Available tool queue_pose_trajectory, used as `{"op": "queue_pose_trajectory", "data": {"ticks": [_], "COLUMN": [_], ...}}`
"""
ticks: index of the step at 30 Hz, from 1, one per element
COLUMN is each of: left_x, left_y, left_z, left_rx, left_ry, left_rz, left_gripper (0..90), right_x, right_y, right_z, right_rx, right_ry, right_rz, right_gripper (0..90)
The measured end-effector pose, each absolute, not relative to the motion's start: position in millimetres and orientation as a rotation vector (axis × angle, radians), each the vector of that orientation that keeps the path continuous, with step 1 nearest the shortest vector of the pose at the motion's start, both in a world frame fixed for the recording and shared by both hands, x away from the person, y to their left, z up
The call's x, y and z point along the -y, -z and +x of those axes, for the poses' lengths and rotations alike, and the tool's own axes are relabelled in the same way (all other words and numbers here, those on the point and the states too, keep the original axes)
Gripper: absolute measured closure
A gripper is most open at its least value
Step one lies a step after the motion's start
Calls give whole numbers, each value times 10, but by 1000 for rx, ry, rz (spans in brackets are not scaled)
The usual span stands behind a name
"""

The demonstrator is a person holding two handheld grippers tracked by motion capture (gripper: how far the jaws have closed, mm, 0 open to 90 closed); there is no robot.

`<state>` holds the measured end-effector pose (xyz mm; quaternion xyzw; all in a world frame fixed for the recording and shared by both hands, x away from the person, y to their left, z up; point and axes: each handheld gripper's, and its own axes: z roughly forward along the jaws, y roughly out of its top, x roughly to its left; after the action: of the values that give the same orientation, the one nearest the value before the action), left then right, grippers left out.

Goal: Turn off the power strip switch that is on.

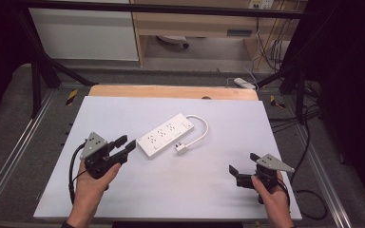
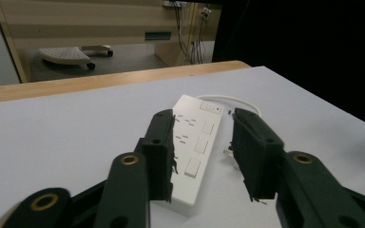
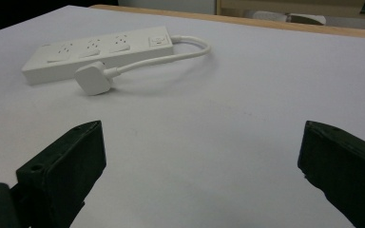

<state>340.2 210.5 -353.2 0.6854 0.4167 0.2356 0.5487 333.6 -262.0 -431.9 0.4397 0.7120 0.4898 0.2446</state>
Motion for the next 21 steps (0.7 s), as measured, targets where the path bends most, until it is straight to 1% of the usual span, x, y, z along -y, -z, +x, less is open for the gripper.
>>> {"op": "queue_pose_trajectory", "data": {"ticks": [4, 5, 6, 8, 9, 15, 21], "left_x": [-2092, -2092, -2090, -2085, -2081, -2057, -2026], "left_y": [3522, 3520, 3519, 3517, 3516, 3500, 3480], "left_z": [3430, 3433, 3437, 3442, 3444, 3469, 3474], "left_rx": [-973, -968, -964, -962, -964, -965, -950], "left_ry": [-559, -561, -559, -556, -556, -568, -521], "left_rz": [1634, 1636, 1636, 1634, 1632, 1631, 1616], "left_gripper": [709, 709, 749, 763, 790, 838, 876], "right_x": [2614, 2614, 2615, 2615, 2614, 2622, 2613], "right_y": [4313, 4313, 4311, 4311, 4315, 4311, 4314], "right_z": [3334, 3334, 3330, 3330, 3331, 3330, 3329], "right_rx": [-1945, -1945, -1944, -1944, -1946, -1940, -1944], "right_ry": [-1344, -1344, -1345, -1346, -1341, -1342, -1340], "right_rz": [1199, 1199, 1197, 1197, 1196, 1202, 1205], "right_gripper": [25, 25, 25, 25, 25, 25, 25]}}
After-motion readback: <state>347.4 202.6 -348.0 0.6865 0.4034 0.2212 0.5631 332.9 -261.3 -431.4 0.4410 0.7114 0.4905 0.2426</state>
